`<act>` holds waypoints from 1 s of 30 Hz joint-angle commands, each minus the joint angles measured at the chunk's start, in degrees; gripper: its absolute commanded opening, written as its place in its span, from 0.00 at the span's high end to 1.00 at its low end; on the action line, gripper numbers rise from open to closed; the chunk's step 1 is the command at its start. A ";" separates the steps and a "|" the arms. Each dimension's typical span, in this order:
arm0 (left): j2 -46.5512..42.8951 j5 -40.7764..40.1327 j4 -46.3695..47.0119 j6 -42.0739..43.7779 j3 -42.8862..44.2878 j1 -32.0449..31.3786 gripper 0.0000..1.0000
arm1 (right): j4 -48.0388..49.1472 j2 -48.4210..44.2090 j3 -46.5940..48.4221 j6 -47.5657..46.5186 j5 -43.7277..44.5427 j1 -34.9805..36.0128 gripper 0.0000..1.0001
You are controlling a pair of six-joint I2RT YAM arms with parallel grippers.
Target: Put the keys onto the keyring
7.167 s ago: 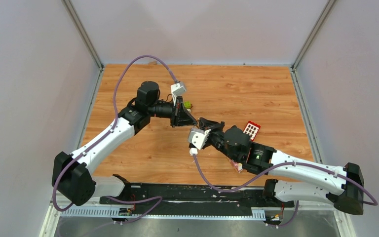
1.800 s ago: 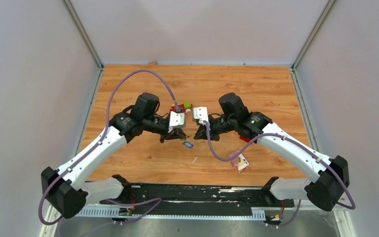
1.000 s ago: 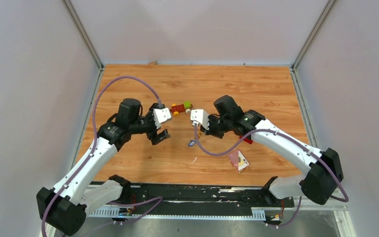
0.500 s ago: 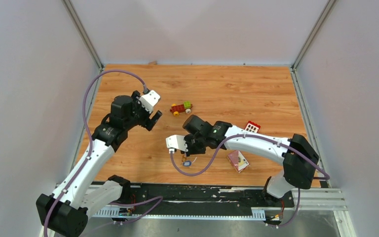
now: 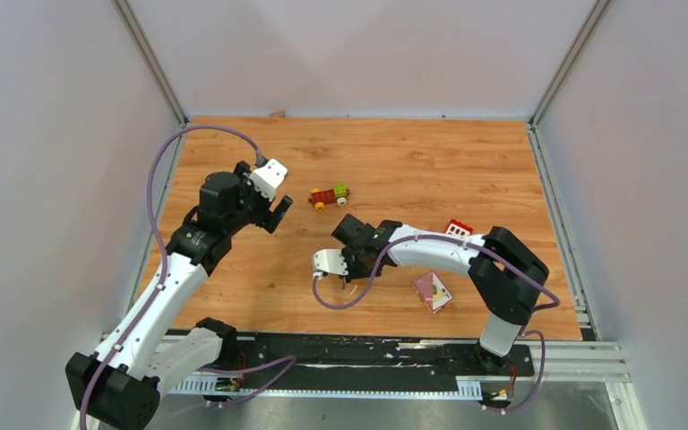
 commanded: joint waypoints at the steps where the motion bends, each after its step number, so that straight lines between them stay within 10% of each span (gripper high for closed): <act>1: -1.02 1.76 1.29 0.50 -0.23 0.21 0.06 | 1.18 3.11 0.36 -2.40 6.79 -1.31 1.00; 30: -0.86 5.80 -0.38 3.34 -0.84 0.21 0.03 | -0.17 6.42 0.03 -4.80 13.95 -8.68 1.00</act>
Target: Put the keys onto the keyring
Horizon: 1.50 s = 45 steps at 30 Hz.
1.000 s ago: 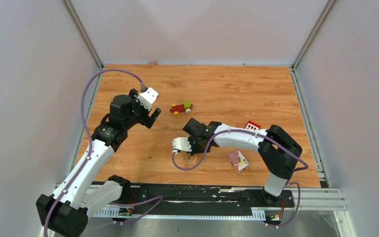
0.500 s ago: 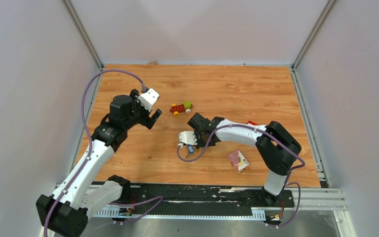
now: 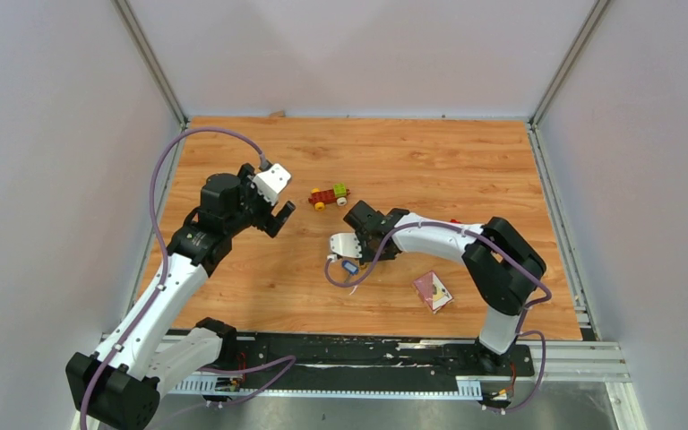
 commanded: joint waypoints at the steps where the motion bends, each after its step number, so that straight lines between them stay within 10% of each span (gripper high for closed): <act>1: -0.63 2.51 -0.34 1.96 -0.19 0.21 0.03 | -0.07 2.82 0.24 -0.26 1.96 -1.46 1.00; 45: -3.15 1.62 -0.41 6.62 -2.29 0.21 0.00 | 3.34 8.70 5.56 0.56 5.90 -10.03 0.68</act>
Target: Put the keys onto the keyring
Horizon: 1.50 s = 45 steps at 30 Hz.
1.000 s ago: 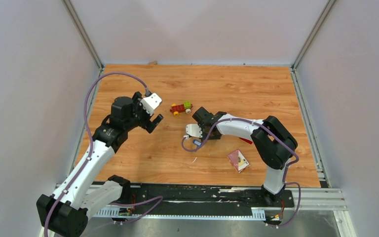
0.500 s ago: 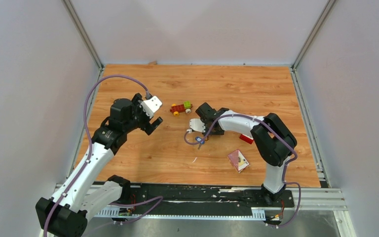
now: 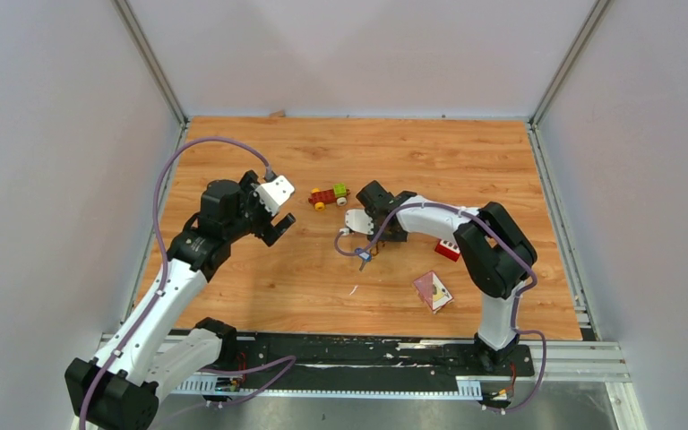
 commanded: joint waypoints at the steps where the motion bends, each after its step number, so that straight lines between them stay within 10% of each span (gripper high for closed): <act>1: -1.31 -0.96 2.15 0.51 -0.16 0.21 0.00 | 2.15 2.98 1.27 0.66 -1.04 -1.50 0.65; 13: -1.95 -4.05 3.73 0.72 -0.83 0.21 0.00 | 2.39 -0.40 2.63 -0.48 1.69 -7.36 0.01; 33: -3.48 -21.05 19.17 -10.87 -5.69 2.94 0.00 | 5.67 -17.34 9.89 28.37 -6.49 -21.91 0.00; 45: -5.03 -1.66 33.04 -26.90 -11.08 18.71 0.00 | 8.81 -32.73 1.85 41.05 -12.35 -28.21 0.00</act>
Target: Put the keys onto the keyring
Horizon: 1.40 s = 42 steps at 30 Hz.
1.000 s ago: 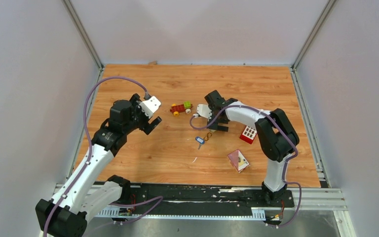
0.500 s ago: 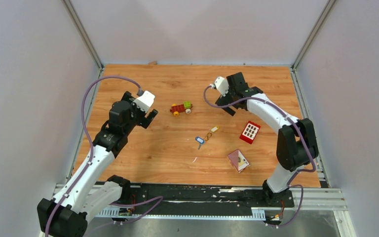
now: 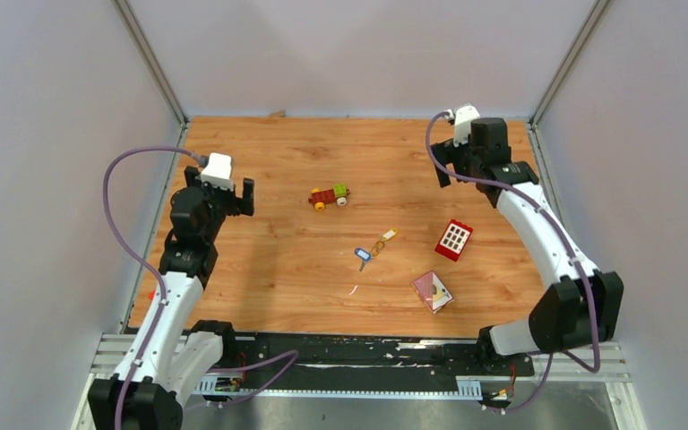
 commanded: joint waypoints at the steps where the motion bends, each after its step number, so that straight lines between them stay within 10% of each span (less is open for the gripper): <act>1: -1.18 8.48 9.74 -8.56 -2.28 5.61 0.00 | 6.28 -9.65 -5.97 5.75 -1.76 -0.45 0.00; 21: -9.55 21.68 -11.60 -0.16 6.63 9.09 0.00 | 16.09 -37.70 -23.87 3.42 -12.31 -0.67 0.00; 42: -10.77 16.58 -13.72 -1.16 3.93 9.08 0.00 | 18.16 -37.97 -26.90 2.82 -10.47 -0.54 0.00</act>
